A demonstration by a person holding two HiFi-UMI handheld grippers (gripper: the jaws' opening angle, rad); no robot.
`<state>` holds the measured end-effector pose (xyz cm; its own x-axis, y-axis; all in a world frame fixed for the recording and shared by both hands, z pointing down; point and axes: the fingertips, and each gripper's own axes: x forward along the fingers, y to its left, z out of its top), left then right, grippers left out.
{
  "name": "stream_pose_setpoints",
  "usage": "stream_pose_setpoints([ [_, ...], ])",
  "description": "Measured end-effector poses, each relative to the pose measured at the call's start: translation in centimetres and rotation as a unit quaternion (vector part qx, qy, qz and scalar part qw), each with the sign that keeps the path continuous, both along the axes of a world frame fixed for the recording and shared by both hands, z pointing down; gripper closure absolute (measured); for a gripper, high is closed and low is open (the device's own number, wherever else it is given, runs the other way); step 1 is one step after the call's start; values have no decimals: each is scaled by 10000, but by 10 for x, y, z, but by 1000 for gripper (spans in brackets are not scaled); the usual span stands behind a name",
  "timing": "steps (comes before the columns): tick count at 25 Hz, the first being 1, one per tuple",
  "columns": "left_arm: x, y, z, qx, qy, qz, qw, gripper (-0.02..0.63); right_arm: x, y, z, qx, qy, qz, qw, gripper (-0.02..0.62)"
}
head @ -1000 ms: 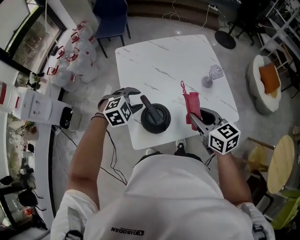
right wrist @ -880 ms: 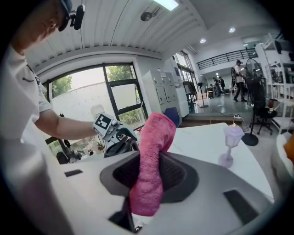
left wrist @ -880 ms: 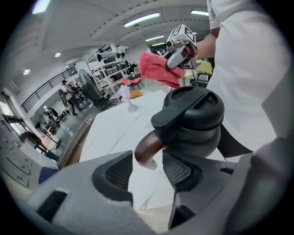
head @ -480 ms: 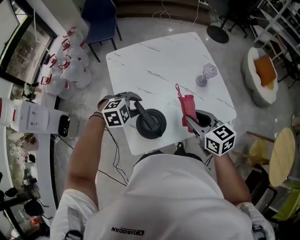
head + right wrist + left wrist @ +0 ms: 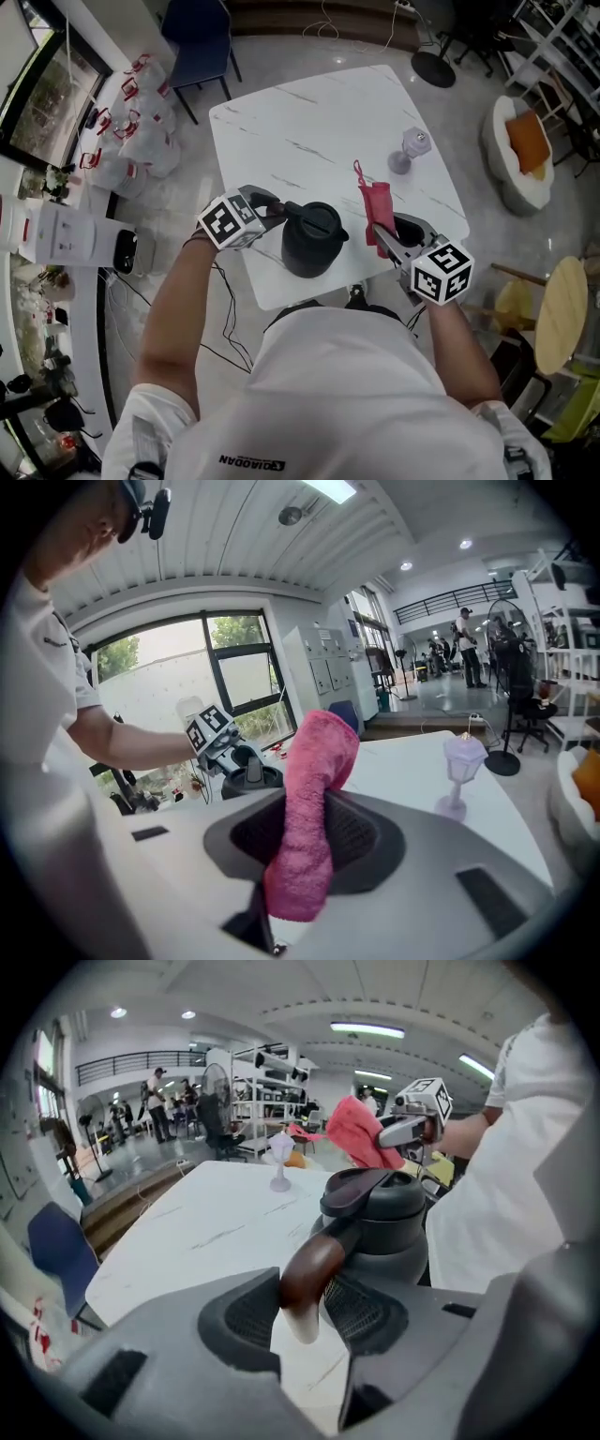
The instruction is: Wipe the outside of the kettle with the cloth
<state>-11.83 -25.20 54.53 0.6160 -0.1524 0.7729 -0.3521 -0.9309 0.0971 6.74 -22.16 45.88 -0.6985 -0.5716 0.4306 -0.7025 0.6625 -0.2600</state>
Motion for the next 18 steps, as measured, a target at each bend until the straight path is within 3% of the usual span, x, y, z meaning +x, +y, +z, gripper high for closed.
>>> stream_pose_setpoints([
  [3,-9,5,4,-487,14,-591,9971,453,5,-4,-4,30,-32,35,10000,482],
  [7,-20,19,7,-1195,304,-1401,9824,449,-2,-2,-9,39,-191,-84,9998,482],
  [9,-24,29,8,-1491,515,-1701,9727,453,-11,3,-9,96,-166,-287,9994,482],
  [12,-18,45,7,-1799,935,-1941,9598,465,-35,17,-7,452,319,-906,9943,482],
  [15,-4,53,-1,-2072,1585,-2172,9406,482,-66,28,-5,1138,1166,-1641,9729,482],
  [18,3,49,-10,-2077,2118,-2499,9217,486,-92,28,-8,1884,2010,-2139,9372,482],
])
